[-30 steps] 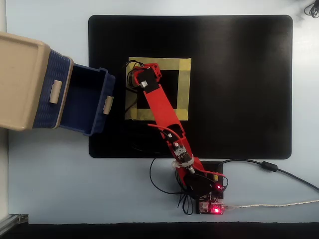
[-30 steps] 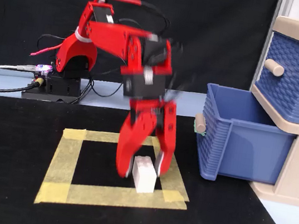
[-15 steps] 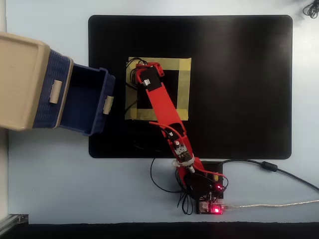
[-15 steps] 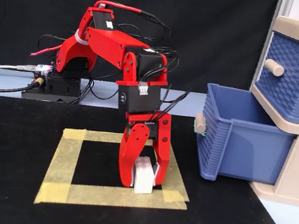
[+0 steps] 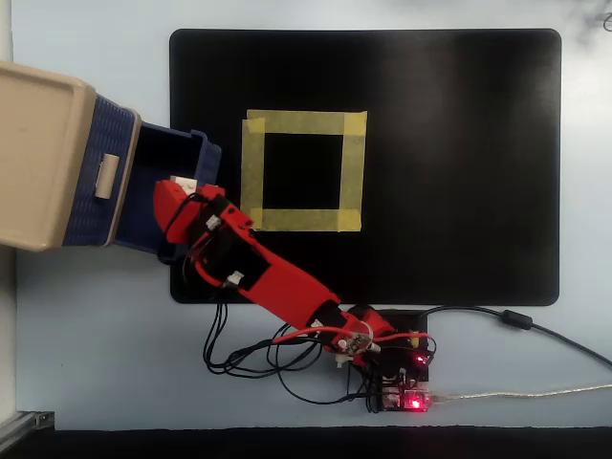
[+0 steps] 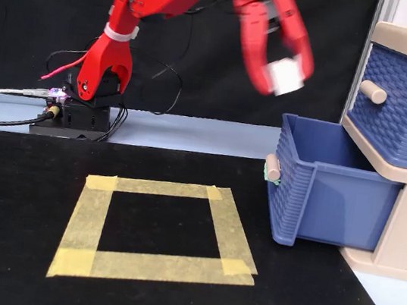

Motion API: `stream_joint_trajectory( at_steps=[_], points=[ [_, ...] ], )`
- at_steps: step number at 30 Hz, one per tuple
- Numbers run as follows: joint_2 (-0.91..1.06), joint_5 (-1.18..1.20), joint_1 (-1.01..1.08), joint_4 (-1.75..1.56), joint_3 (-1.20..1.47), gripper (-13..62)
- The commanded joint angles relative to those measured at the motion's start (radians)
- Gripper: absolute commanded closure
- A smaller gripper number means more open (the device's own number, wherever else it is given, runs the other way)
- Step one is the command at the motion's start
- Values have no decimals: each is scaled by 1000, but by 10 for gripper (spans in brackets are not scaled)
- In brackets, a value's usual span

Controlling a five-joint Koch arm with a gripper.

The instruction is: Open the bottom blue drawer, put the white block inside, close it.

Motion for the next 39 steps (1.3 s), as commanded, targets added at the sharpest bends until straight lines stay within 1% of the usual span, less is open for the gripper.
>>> stream_joint_trajectory(
  at_steps=[1,6,7,8,11,12,14,16,19,21,23,25,27,29,33,39],
  points=[
    [-40,-92,-52,-31,-66,570],
    [-196,-103,-75,-233,-169,565],
    [-218,-101,-74,-264,-170,544],
    [-229,-101,-72,-276,-170,473],
    [-229,-104,-72,-270,-166,179],
    [-225,-104,-72,-256,-163,156],
    [-207,-103,-71,-199,-172,155],
    [-144,-100,-66,-83,-169,155],
    [-23,-84,-35,169,-163,155],
    [60,-18,29,341,-149,156],
    [80,83,97,393,-81,156],
    [83,164,135,385,60,155],
    [72,195,132,341,189,155],
    [-9,196,115,253,255,155],
    [-189,137,-35,14,166,151],
    [-365,-57,-130,-255,-29,149]
  ],
)
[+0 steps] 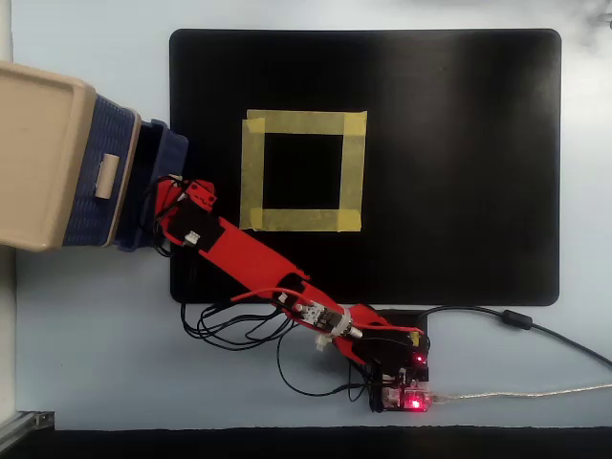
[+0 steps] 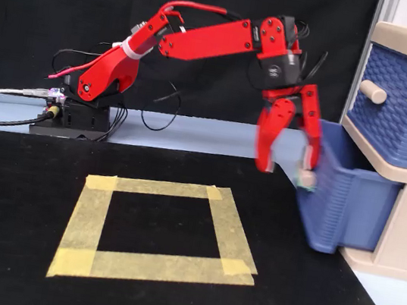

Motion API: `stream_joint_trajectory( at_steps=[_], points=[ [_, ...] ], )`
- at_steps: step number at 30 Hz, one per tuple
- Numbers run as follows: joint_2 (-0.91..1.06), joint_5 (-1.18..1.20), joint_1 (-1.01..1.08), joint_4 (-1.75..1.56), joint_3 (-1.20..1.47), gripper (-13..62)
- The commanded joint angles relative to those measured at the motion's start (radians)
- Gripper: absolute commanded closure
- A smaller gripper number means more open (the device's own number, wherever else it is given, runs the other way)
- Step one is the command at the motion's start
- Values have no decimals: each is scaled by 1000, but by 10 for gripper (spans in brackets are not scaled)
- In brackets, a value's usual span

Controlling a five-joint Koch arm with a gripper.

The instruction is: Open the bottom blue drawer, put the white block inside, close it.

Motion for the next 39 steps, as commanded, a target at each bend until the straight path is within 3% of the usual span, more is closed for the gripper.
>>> stream_joint_trajectory(
  at_steps=[1,10,16,20,24,29,34,39],
  points=[
    [-25,-101,-41,-146,-75,149],
    [-21,-146,-29,-124,-114,148],
    [344,-69,179,584,-74,154],
    [563,238,348,548,261,154],
    [917,650,549,502,870,156],
    [1308,979,795,247,1514,155],
    [1568,1077,834,55,1962,154],
    [1582,1072,833,86,2140,150]
  ],
)
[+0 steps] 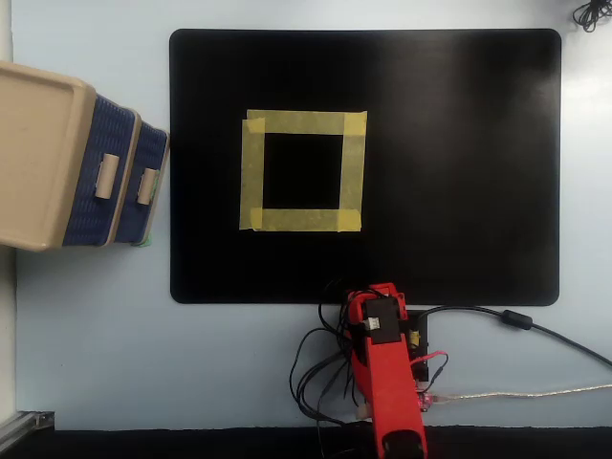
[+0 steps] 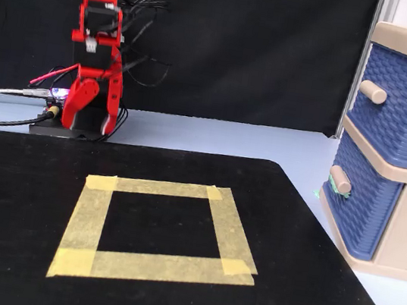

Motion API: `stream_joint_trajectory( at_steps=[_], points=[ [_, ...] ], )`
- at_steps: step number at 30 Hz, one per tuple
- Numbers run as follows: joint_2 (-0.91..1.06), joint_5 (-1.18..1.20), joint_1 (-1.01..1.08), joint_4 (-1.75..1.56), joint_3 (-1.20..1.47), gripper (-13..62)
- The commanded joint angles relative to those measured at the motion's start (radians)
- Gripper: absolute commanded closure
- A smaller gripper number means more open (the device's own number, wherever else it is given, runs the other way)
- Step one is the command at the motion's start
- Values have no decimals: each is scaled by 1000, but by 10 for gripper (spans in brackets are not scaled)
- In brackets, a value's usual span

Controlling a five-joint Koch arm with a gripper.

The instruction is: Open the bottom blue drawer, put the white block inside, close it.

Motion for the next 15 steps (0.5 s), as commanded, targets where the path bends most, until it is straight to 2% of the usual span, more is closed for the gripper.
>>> stream_joint_trajectory(
  at_steps=[1,15],
  points=[
    [49,-8,-17,60,26,151],
    [48,-14,-15,112,34,151]
  ],
)
